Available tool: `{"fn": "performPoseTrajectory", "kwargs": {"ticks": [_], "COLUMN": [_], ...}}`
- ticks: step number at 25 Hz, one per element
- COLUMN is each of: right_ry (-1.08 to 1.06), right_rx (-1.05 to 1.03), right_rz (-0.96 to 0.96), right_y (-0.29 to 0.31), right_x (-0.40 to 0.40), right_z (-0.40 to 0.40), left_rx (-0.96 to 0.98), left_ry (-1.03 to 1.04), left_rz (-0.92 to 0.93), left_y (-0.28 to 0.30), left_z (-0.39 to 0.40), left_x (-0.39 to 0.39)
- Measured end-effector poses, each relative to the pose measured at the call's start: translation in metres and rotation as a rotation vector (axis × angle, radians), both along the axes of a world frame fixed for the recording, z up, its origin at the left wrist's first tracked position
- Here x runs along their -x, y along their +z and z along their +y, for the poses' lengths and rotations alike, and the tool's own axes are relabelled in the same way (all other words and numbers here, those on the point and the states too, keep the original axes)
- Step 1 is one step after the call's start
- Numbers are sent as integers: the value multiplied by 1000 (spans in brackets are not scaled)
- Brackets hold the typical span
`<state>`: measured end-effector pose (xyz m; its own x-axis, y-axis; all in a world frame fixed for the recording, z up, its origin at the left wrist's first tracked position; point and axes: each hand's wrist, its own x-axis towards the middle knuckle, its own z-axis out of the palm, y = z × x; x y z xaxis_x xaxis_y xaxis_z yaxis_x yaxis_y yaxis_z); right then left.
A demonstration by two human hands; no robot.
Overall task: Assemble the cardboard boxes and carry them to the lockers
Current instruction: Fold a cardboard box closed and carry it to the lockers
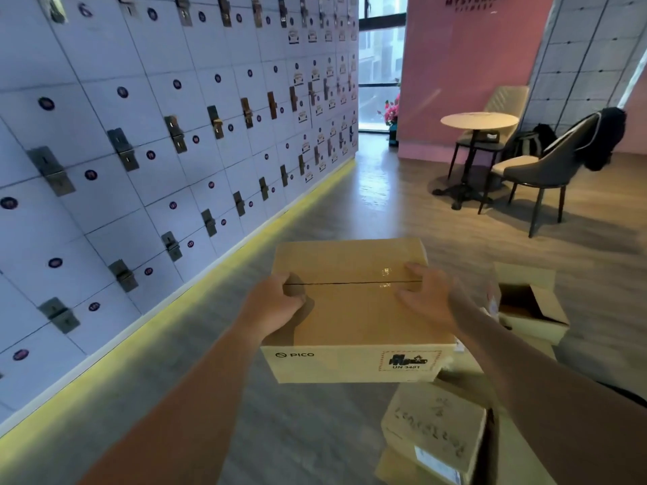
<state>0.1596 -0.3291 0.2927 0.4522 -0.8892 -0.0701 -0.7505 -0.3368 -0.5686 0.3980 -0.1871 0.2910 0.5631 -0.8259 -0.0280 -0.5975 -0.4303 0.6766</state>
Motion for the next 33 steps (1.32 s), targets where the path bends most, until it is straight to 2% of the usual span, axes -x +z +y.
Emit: {"fn": "performPoseTrajectory", "kwargs": {"ticks": [6,12,17,23,33], "right_ry": [0,-60,-122,-157,-104], "right_rx": [-15,19,-4,13,76], "right_rz": [-25,11,7,6,34], "right_y": [-9,-8,-5,-25,-10], "right_x": [-112,-233,-298,-372,-496], "right_z": [-116,-250,-358,-540,-852], "left_rx": [-4,-36,-44,-44,-20], "left_ry": [35,-38,-99,-142,-173], "left_rz": [-28,-49,-88,-111,-152], "left_y": [-5,-8,-4,-21,-2], "left_z": [-119,-263,-391,-577,-880], "left_x": [-109,-243,-317,-394,-517]}}
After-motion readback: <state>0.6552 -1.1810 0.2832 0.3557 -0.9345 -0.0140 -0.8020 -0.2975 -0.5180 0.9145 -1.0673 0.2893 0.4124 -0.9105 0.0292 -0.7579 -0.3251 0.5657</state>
